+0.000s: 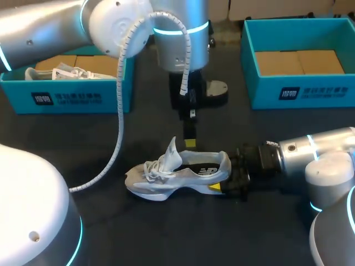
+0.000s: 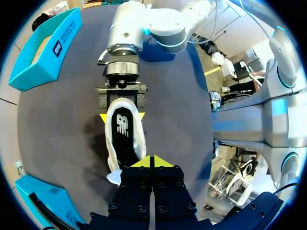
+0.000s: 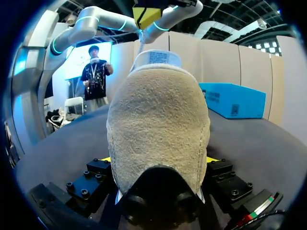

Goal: Take the shoe out of the shoebox, open the shoe tongue, remove and reinsert the insole, then place the shoe into the shoebox

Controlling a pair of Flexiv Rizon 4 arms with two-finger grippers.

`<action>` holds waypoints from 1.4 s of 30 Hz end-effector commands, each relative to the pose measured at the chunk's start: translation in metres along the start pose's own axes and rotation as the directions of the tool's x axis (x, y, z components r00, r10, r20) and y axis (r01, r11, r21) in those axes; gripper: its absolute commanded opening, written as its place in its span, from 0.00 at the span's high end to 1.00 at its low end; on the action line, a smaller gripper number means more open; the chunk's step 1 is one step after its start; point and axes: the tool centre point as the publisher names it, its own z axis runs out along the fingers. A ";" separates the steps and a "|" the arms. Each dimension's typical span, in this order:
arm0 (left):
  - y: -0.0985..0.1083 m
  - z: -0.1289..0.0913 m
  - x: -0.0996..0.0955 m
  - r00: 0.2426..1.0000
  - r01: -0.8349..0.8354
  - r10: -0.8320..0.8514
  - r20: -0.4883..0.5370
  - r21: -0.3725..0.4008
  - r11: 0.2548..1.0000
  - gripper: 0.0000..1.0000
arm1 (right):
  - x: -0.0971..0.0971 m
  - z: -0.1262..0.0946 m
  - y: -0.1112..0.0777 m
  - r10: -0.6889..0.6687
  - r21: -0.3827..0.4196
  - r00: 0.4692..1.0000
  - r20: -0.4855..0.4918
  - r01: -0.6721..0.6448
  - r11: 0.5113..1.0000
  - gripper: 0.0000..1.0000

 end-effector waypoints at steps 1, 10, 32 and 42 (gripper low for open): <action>-0.003 0.001 -0.003 1.000 -0.001 0.001 -0.009 -0.004 1.000 1.00 | 0.001 0.002 0.000 0.000 0.003 1.000 0.001 0.000 1.000 1.00; -0.003 0.001 -0.003 1.000 -0.001 0.001 -0.009 -0.004 1.000 1.00 | 0.001 0.002 0.000 0.000 0.003 1.000 0.001 0.000 1.000 1.00; -0.009 0.058 -0.023 0.995 -0.093 0.092 0.021 0.047 0.995 1.00 | 0.001 0.002 0.000 0.000 0.003 1.000 0.001 0.000 1.000 1.00; -0.009 0.083 -0.036 0.995 -0.099 0.098 0.032 0.024 0.995 1.00 | 0.001 0.002 0.000 0.000 0.003 1.000 0.001 0.000 1.000 1.00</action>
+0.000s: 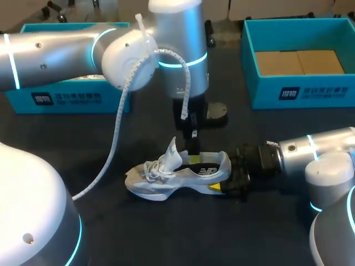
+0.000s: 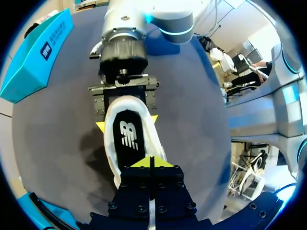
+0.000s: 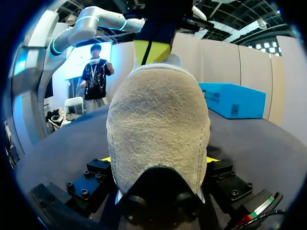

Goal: Take the shoe out of the shoebox, open the shoe tongue, remove and reinsert the insole, then place the shoe into the shoebox

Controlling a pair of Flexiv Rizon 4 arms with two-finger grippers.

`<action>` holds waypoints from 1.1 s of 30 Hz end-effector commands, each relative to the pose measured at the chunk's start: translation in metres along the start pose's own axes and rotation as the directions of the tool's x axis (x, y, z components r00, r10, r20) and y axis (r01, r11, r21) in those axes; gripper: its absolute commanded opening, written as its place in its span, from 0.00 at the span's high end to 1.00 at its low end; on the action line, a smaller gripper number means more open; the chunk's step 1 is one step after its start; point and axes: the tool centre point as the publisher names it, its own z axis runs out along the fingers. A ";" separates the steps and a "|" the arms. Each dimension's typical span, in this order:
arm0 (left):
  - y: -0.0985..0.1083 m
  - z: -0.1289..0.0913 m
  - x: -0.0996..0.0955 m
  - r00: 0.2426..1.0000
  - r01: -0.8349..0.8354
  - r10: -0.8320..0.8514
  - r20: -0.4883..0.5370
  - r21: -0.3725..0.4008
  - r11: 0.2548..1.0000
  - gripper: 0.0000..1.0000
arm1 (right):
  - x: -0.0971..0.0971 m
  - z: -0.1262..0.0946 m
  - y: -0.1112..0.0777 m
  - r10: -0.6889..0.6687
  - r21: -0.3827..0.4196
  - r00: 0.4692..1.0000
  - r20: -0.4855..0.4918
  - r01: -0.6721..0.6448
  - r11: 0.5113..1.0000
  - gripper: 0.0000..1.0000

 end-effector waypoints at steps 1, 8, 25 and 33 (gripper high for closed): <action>-0.003 0.012 -0.004 1.000 -0.004 0.004 -0.004 -0.013 1.000 1.00 | 0.001 0.002 0.000 0.000 0.003 1.000 0.001 0.000 1.000 1.00; 0.003 0.031 -0.008 1.000 -0.011 0.010 -0.014 -0.036 0.999 1.00 | 0.001 0.002 0.000 0.000 0.003 1.000 0.001 0.000 1.000 1.00; 0.018 0.045 -0.011 0.997 0.007 -0.013 -0.074 -0.074 0.997 1.00 | 0.001 0.002 0.000 0.000 0.003 1.000 0.001 0.000 1.000 1.00; 0.030 0.055 -0.011 0.995 0.003 -0.012 -0.103 -0.094 0.996 1.00 | 0.001 0.002 0.000 0.000 0.003 1.000 0.001 0.000 1.000 1.00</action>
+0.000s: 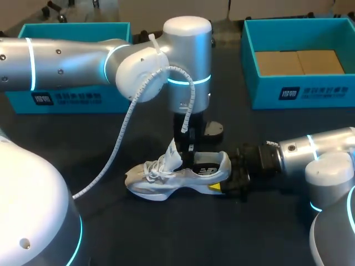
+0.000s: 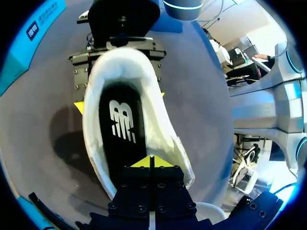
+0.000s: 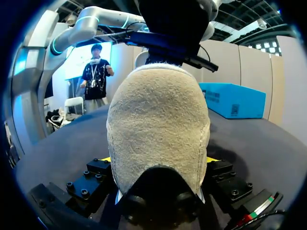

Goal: Take the shoe out of the shoebox, open the shoe tongue, remove and reinsert the insole, then place the shoe into the shoebox

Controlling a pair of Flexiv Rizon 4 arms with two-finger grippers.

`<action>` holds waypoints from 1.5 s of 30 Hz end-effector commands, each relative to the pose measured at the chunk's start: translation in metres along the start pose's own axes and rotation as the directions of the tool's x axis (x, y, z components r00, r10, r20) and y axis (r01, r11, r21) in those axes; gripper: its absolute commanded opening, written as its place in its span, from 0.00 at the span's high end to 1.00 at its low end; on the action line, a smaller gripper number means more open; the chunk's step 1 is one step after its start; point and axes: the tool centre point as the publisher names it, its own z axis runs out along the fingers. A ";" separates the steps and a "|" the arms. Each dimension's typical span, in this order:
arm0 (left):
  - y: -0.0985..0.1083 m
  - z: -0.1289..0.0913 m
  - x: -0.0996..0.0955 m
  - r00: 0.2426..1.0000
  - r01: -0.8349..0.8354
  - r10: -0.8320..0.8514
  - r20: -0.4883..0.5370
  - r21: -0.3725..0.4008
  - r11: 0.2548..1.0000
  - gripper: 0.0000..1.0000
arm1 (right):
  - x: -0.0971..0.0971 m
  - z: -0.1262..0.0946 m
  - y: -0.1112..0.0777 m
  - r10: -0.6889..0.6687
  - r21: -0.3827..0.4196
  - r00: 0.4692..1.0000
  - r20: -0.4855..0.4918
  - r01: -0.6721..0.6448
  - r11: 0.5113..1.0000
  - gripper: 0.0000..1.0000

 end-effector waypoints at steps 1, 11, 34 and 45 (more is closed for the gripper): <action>0.004 0.005 -0.003 1.000 0.000 0.000 -0.012 0.004 1.000 1.00 | 0.001 0.002 0.000 0.000 0.003 1.000 0.001 0.000 1.000 1.00; 0.010 0.010 0.010 1.000 -0.018 0.018 0.002 0.016 1.000 1.00 | 0.001 0.002 0.000 0.000 0.003 1.000 0.001 0.000 1.000 1.00; -0.005 0.025 -0.005 0.990 -0.011 -0.001 0.138 0.081 0.997 0.64 | 0.001 0.002 0.000 0.000 0.003 1.000 0.001 0.000 1.000 1.00; -0.005 0.038 -0.023 0.956 -0.021 -0.013 0.294 0.113 0.993 0.60 | 0.001 0.002 0.000 0.000 0.003 1.000 0.001 0.000 1.000 1.00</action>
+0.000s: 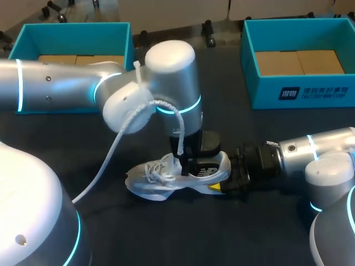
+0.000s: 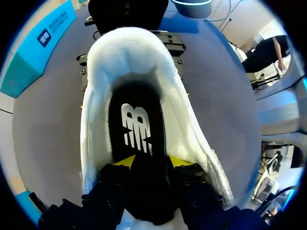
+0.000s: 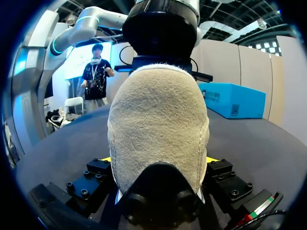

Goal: Take the shoe out of the shoebox, open the shoe tongue, remove and reinsert the insole, then place the shoe into the shoebox

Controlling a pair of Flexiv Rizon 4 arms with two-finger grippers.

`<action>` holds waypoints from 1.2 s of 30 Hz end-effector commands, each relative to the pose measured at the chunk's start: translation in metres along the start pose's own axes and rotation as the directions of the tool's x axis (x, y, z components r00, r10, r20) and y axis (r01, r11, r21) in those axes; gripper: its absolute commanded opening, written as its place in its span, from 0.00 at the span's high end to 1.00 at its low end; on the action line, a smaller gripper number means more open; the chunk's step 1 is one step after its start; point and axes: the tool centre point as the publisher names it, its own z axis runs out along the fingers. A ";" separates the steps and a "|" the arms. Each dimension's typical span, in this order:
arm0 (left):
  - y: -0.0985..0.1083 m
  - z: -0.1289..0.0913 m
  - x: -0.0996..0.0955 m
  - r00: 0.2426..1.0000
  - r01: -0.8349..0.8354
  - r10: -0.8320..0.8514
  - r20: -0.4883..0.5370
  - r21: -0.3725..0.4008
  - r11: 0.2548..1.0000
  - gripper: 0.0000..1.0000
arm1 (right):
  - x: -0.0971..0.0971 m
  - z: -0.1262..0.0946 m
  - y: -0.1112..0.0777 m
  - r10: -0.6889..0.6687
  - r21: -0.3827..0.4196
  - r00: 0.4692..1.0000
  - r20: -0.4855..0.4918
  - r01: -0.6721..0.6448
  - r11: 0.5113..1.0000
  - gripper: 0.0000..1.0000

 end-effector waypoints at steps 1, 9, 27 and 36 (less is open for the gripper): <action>0.005 0.008 0.002 0.998 -0.001 0.000 0.068 0.014 1.000 0.60 | 0.001 0.002 0.000 0.000 0.003 1.000 0.001 0.000 1.000 1.00; -0.003 0.013 -0.010 0.980 0.009 -0.014 0.201 0.025 1.000 0.65 | 0.001 0.002 0.000 0.000 0.003 1.000 0.001 0.000 1.000 1.00; -0.015 0.003 -0.035 0.961 0.040 -0.048 0.274 0.035 0.999 1.00 | 0.001 0.002 0.000 0.000 0.003 1.000 0.001 0.000 1.000 1.00; -0.013 -0.011 -0.032 0.973 0.044 -0.055 0.222 0.053 0.998 1.00 | 0.001 0.002 0.000 0.000 0.003 1.000 0.001 0.000 1.000 1.00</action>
